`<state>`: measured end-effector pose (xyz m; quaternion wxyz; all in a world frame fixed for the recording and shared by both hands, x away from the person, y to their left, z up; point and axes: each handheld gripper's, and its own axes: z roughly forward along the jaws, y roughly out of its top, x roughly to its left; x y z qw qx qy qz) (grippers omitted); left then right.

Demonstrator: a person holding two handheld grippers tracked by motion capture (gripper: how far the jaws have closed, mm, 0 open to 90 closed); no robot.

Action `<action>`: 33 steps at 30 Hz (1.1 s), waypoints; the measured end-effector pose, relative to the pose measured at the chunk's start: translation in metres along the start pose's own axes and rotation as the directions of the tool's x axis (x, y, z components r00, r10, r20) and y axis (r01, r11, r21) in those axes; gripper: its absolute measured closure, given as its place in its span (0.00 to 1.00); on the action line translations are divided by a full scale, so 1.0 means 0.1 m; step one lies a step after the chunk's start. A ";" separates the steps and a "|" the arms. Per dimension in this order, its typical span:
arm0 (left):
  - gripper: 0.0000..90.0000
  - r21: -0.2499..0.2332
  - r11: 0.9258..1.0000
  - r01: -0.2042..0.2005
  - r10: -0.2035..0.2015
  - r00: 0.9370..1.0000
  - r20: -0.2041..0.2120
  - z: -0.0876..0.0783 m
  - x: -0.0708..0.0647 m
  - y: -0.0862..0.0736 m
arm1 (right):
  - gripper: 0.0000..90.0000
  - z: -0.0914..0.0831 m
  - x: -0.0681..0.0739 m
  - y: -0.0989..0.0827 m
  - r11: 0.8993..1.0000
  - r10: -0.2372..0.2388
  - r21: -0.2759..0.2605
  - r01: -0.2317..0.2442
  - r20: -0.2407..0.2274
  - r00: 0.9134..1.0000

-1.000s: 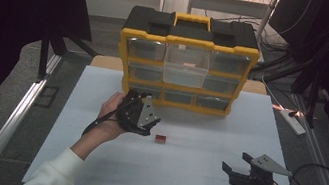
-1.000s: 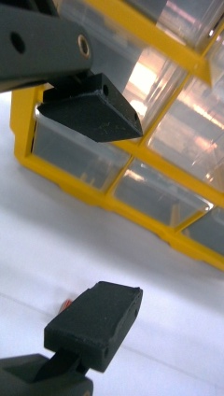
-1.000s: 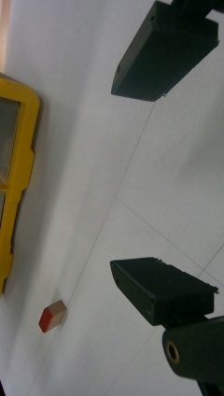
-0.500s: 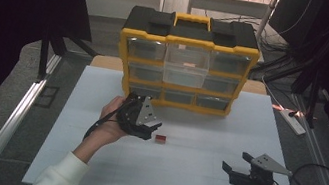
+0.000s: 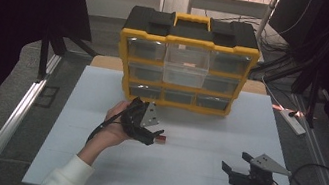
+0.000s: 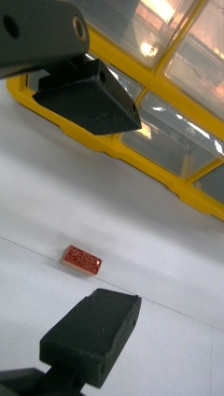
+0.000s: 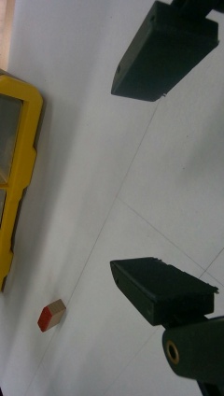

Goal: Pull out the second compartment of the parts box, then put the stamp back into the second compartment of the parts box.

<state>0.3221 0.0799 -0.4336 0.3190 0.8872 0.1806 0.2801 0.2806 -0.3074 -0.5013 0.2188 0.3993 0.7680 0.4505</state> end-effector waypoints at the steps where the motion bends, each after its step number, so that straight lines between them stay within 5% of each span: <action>1: 0.16 -0.003 1.000 0.004 -0.003 1.000 0.002 0.01 0.00 0.00 | 0.16 0.00 0.00 0.00 1.000 0.002 -0.001 -0.002 0.000 1.000; 16: 0.16 0.013 1.000 0.022 -0.023 0.997 0.068 0.11 0.00 -0.03 | 0.16 -0.01 0.01 0.00 1.000 -0.001 -0.001 0.001 0.000 1.000; 22: 0.17 0.028 0.999 0.037 -0.040 0.990 0.138 0.24 0.02 -0.06 | 0.16 -0.01 0.00 0.00 1.000 -0.001 -0.002 0.001 0.001 1.000; 33: 0.17 0.077 0.997 0.030 -0.045 0.980 0.193 0.42 0.02 -0.11 | 0.16 -0.02 0.00 -0.01 1.000 -0.004 -0.002 0.004 -0.001 1.000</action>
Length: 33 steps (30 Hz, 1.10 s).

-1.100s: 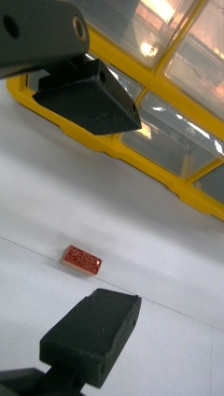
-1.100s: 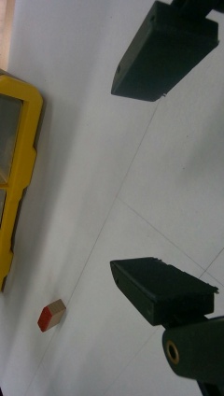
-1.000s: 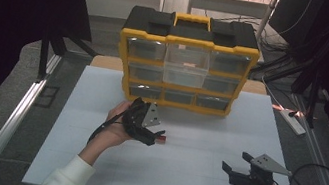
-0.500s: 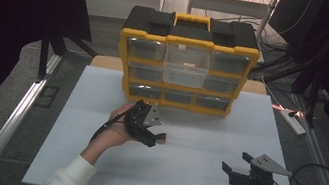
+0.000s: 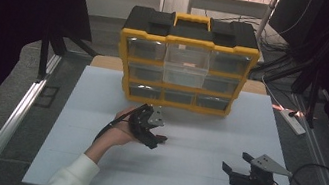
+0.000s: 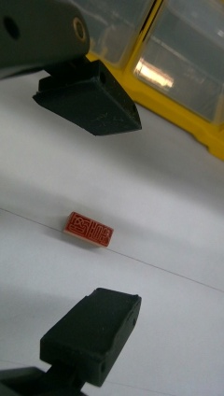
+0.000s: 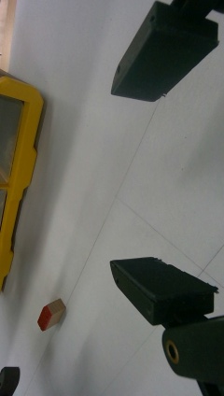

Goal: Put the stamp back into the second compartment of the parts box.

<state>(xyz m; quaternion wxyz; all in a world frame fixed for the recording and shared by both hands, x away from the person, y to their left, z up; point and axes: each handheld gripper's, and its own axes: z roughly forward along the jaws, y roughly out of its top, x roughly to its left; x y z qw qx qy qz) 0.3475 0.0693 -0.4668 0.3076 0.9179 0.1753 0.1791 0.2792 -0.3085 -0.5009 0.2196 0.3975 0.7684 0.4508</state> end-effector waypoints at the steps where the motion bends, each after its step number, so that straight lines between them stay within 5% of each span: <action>1: 0.17 0.004 1.000 0.003 -0.003 1.000 0.005 0.02 0.00 0.00 | 0.16 0.00 0.00 0.00 1.000 0.000 0.000 0.000 0.000 1.000; 33: 0.23 0.106 0.994 -0.004 -0.010 0.991 0.130 0.44 0.06 -0.06 | 0.16 0.00 0.00 0.00 1.000 -0.001 -0.002 0.001 -0.002 1.000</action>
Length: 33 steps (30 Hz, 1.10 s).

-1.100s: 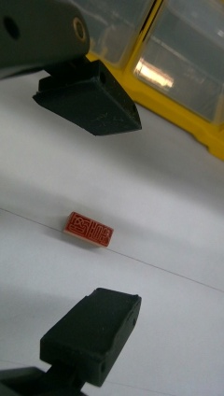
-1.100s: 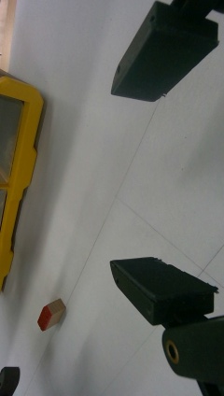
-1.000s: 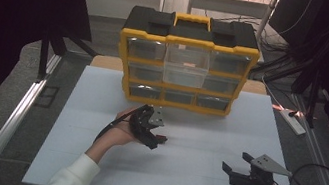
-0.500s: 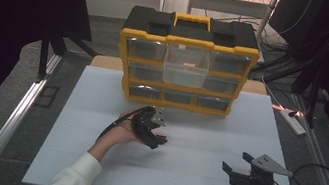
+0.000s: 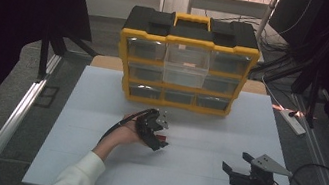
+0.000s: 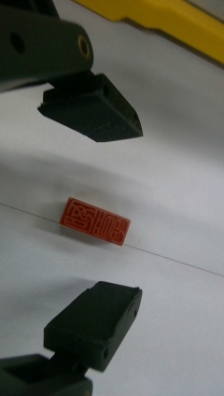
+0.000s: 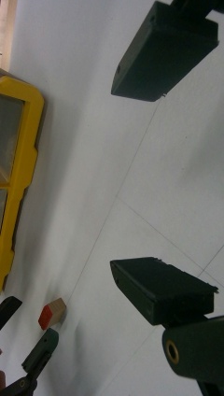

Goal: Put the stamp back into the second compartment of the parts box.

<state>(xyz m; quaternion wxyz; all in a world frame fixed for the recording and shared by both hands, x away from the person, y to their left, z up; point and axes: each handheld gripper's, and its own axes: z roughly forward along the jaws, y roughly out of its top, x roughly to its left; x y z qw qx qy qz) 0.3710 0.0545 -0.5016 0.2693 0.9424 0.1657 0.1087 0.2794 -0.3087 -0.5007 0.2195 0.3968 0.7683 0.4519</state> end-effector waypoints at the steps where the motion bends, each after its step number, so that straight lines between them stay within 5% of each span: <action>1: 0.24 0.003 1.000 0.001 -0.001 1.000 0.001 0.01 0.00 0.00 | 0.16 0.00 0.00 0.00 1.000 0.000 0.000 0.000 0.000 1.000; 15: 0.44 0.047 0.999 0.002 -0.004 0.998 0.057 0.09 0.01 -0.03 | 0.16 -0.01 0.00 0.00 1.000 -0.002 -0.006 0.002 -0.002 1.000; 24: 0.82 0.049 0.999 -0.019 0.017 0.999 0.046 0.08 0.00 -0.02 | 0.16 -0.01 0.00 0.00 1.000 0.003 -0.005 -0.003 -0.001 1.000; 33: 0.83 0.035 0.998 -0.045 0.044 0.998 0.035 0.03 -0.01 -0.01 | 0.16 -0.02 -0.01 0.00 1.000 0.001 -0.007 -0.001 0.000 1.000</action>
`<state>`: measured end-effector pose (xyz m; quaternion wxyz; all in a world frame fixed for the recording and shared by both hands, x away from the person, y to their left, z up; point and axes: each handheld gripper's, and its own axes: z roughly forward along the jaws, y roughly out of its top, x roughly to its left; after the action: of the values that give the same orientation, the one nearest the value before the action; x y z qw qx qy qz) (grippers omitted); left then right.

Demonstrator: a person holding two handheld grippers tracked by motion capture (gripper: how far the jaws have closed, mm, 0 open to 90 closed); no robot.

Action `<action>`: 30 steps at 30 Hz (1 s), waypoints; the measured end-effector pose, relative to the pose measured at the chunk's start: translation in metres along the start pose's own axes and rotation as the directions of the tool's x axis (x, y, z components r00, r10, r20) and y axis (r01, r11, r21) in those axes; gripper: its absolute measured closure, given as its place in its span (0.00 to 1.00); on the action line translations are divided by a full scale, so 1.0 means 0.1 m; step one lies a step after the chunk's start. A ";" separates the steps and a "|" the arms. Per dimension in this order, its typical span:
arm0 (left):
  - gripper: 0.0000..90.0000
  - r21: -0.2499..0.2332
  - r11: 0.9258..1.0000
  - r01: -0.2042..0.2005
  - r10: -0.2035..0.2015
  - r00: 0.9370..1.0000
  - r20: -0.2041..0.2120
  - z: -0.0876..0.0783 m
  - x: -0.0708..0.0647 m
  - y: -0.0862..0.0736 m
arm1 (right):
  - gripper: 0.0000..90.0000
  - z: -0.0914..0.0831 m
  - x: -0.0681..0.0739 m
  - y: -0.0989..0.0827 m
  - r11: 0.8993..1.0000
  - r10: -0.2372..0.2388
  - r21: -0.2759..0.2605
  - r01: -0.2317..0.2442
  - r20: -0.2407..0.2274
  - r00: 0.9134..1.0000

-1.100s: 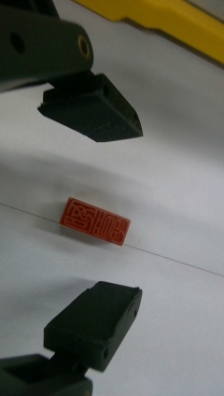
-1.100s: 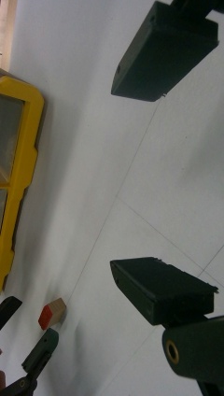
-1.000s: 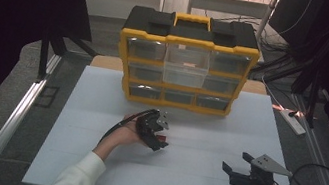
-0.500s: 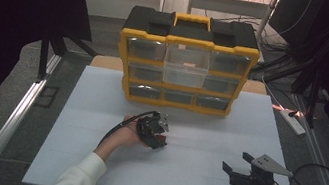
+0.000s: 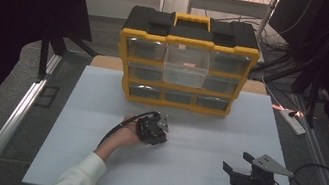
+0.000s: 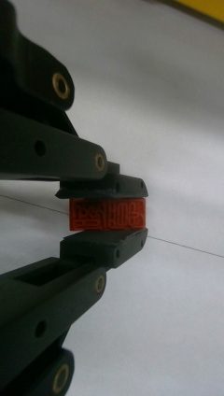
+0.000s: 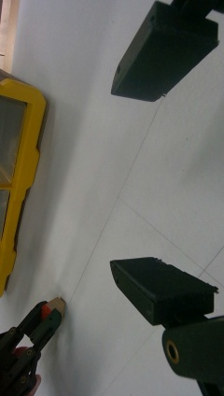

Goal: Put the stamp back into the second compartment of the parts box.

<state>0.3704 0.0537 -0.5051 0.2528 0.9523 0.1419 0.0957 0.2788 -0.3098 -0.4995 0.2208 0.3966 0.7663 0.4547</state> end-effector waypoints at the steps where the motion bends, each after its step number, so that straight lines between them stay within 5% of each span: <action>1: 0.83 -0.005 1.000 0.002 -0.002 1.000 -0.004 -0.02 0.00 0.00 | 0.16 0.00 0.00 0.00 1.000 0.000 0.000 0.000 0.001 1.000; 8: 0.83 -0.093 0.994 0.055 -0.056 0.998 -0.006 -0.20 0.00 -0.02 | 0.16 0.00 0.00 0.00 1.000 0.000 0.000 0.000 0.003 1.000; 30: 0.83 -0.170 0.983 0.070 -0.076 0.997 -0.032 -0.42 -0.09 -0.03 | 0.16 0.00 0.01 0.00 1.000 -0.003 -0.001 0.003 0.000 1.000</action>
<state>0.3510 0.0727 -0.4723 0.3330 0.9196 0.1730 0.1160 0.2784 -0.3092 -0.4991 0.2215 0.3954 0.7666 0.4549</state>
